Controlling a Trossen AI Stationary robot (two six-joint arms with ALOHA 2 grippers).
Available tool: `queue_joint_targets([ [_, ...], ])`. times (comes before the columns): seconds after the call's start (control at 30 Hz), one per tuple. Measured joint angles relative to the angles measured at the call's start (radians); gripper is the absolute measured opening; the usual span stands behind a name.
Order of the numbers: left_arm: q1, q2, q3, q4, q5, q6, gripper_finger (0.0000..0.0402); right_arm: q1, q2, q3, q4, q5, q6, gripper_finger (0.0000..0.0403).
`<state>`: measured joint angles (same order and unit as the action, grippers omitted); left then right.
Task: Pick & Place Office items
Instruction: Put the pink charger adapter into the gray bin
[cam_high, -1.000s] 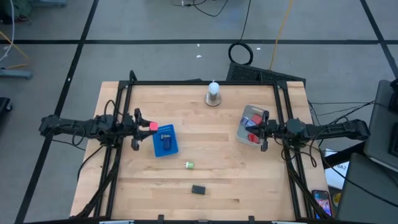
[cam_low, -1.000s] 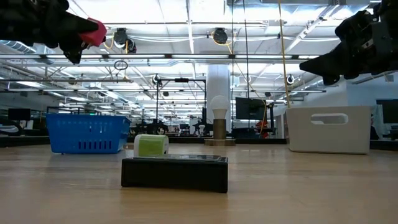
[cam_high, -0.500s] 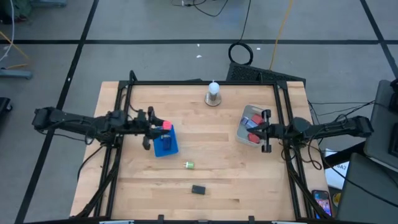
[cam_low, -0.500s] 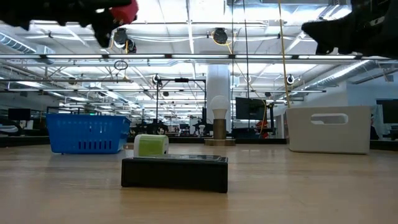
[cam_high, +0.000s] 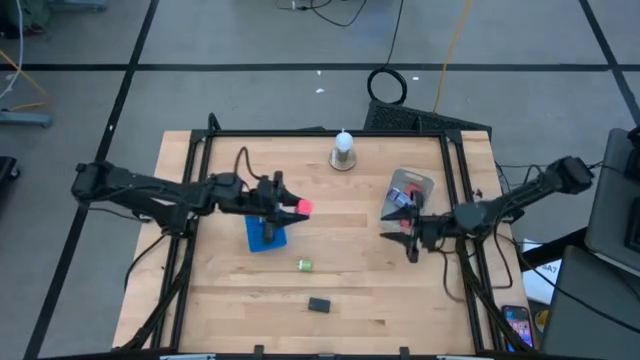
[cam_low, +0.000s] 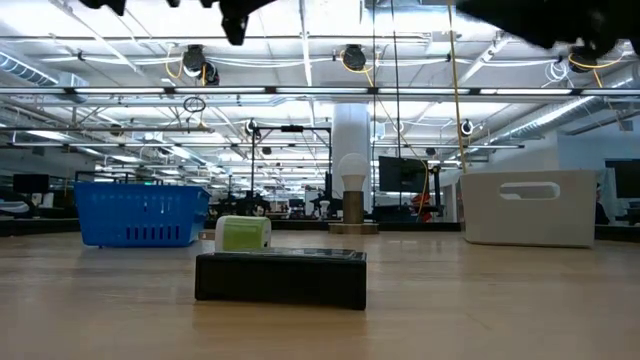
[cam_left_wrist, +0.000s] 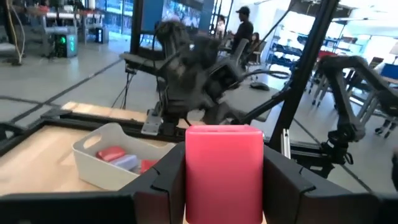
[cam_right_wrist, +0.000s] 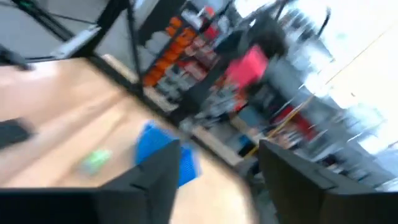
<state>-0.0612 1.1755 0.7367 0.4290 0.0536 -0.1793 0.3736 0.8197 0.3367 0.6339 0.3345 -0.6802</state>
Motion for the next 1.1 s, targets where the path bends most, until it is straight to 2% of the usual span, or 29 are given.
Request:
queue_joint_targets([
  [0.07,0.000,0.038,0.023,0.013,0.000,-0.017,0.0146,0.042,0.072,0.049,0.064,0.067,-0.112,0.0232],
  [0.2,-0.001,0.102,0.034,0.144,0.007,-0.073,0.0146,0.112,0.232,0.121,0.160,0.191,-0.310,0.0290],
  [0.4,-0.002,0.194,0.034,0.338,0.009,-0.144,0.0146,0.152,0.435,0.204,0.412,0.403,-0.563,0.0329],
  [0.57,0.010,0.243,0.045,0.358,0.056,-0.160,0.0146,0.144,0.527,0.233,0.566,0.394,-0.645,0.0328],
  [0.87,0.022,0.337,0.138,0.326,0.144,-0.171,0.0146,0.088,0.595,0.282,0.566,0.370,-0.567,0.0325],
  [1.1,0.022,0.412,0.199,0.322,0.174,-0.180,0.0146,0.077,0.624,0.296,0.567,0.371,-0.588,0.0324],
])
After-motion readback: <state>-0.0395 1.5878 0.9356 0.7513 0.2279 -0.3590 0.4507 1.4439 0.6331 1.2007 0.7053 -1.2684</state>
